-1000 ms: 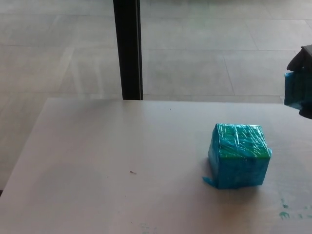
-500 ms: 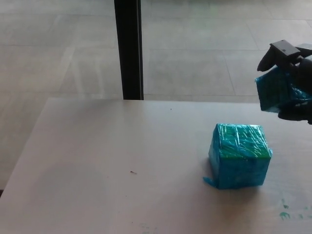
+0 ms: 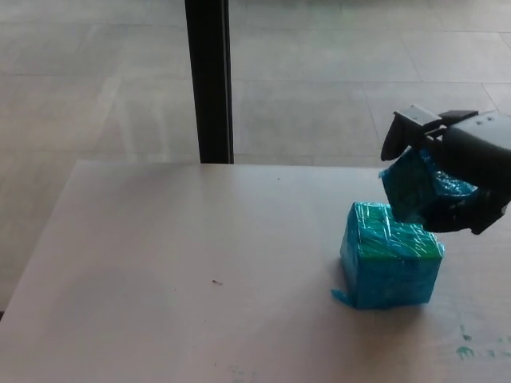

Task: The robot uses its right hand to pick up the small cube kept on the middle on the desk and place it on the bigger cube kept next to it

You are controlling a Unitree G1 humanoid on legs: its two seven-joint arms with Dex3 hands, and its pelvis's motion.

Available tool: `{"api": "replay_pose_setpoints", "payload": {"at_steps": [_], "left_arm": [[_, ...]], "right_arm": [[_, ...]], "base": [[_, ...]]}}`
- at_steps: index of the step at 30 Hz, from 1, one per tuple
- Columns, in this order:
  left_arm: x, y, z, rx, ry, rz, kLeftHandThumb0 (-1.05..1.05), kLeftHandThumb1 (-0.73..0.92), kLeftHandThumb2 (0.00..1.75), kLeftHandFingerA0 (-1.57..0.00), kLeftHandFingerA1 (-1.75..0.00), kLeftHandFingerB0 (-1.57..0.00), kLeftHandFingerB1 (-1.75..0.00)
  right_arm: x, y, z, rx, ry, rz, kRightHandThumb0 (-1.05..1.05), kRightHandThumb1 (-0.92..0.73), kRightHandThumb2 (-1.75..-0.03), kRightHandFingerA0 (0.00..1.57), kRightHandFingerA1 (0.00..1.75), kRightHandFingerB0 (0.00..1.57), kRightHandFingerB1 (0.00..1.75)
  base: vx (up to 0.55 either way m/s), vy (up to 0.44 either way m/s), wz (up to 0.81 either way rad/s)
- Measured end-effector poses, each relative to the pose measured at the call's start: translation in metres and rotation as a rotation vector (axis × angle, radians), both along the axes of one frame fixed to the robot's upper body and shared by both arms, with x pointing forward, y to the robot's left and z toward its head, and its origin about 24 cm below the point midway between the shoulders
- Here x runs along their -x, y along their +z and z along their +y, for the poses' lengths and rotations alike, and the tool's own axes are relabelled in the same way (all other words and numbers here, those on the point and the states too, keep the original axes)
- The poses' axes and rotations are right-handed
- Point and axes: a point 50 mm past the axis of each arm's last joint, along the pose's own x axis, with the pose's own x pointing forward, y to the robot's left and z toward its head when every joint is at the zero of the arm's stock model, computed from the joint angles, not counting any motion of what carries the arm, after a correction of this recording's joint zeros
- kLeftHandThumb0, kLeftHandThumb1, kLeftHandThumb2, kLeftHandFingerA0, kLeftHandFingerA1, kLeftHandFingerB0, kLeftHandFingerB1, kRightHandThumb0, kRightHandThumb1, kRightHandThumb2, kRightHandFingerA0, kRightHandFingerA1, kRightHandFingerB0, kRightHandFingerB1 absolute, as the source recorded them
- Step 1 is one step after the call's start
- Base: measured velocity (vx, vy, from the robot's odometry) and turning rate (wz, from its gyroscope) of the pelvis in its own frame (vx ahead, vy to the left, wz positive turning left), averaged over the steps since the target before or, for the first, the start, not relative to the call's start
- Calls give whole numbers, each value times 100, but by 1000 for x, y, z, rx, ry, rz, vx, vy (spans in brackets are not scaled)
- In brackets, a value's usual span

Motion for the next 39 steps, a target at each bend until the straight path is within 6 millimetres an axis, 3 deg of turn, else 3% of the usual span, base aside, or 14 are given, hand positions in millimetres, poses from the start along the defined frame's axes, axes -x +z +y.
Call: {"api": "replay_pose_setpoints", "payload": {"at_steps": [4, 5, 6, 23, 24, 25, 26, 29, 30, 31, 32, 36, 38, 39], "left_arm": [[-1, 2, 1, -7, -4, -6, -80, 71, 62, -44, -72, -47, -58], [-1, 3, 2, -8, -2, -5, -79, 57, 105, -44, -72, -46, -65], [-1, 3, 2, -9, -1, -3, -80, 71, 62, -41, -72, -50, -62], [-1, 5, 1, 7, -30, -9, -77, 68, 60, -41, -72, -57, -76], [-2, 5, 1, 8, -28, -10, -74, 49, 96, -43, -72, -58, -78], [-3, 6, 1, 8, -27, -13, -74, 49, 96, -43, -72, -58, -78], [-4, 6, 1, 8, -27, -17, -76, 69, 60, -42, -73, -54, -76], [-6, 7, 1, 9, -27, -21, -78, 68, 61, -42, -72, -62, -85], [-7, 7, 1, 9, -29, -24, -78, 68, 61, -42, -72, -62, -85], [-8, 7, 1, 9, -31, -26, -77, 67, 61, -42, -73, -64, -92], [-8, 8, 1, 9, -33, -29, -77, 64, 60, -40, -73, -67, -93], [-10, 8, 0, 10, -35, -34, -77, 65, 60, -38, -73, -65, -90], [-11, 9, 0, 9, -36, -37, -76, 66, 60, -41, -74, -61, -87], [-12, 9, 0, 10, -36, -38, -77, 66, 61, -40, -74, -65, -93]], "right_arm": [[-5, -15, 2, -13, -30, 78, -15, -58, -94, 81, 175, 67, 163], [-7, -21, 3, -13, -43, 101, -15, -59, -93, 79, 175, 69, 158], [-9, -24, 3, -13, -52, 114, -15, -59, -93, 80, 175, 68, 159], [-30, -31, 2, -13, -141, 115, -18, -63, -80, 79, 175, 64, 158], [-30, -31, 2, -13, -140, 113, -17, -67, -80, 77, 175, 65, 156], [-30, -31, 3, -12, -139, 110, -17, -67, -80, 77, 175, 65, 156], [-30, -31, 3, -10, -139, 108, -17, -61, -83, 77, 175, 61, 168], [-29, -29, 7, -7, -127, 102, -21, -62, -71, 76, 152, 79, 105], [-28, -28, 7, -5, -123, 107, -21, -62, -71, 76, 152, 79, 105], [-28, -28, 8, -4, -119, 114, -22, -67, -71, 76, 117, 80, 74], [-28, -28, 9, -2, -115, 122, -27, -66, -61, 81, 115, 61, 45], [-28, -25, 11, 4, -102, 152, -40, -56, -57, 75, 97, 38, 36], [-28, -24, 11, 9, -97, 167, -66, -52, -56, 59, 53, 17, 32], [-28, -23, 12, 13, -94, 174, -89, -47, -82, 37, 59, 8, 28]], "base": [[0, 0, 0], [0, 0, 0], [0, 0, 0], [0, 0, 0], [0, 0, 0], [0, 0, 0], [0, 0, 0], [0, 0, 0], [0, 0, 0], [0, 0, 0], [0, 0, 0], [0, 0, 0], [0, 0, 0], [0, 0, 0]]}}
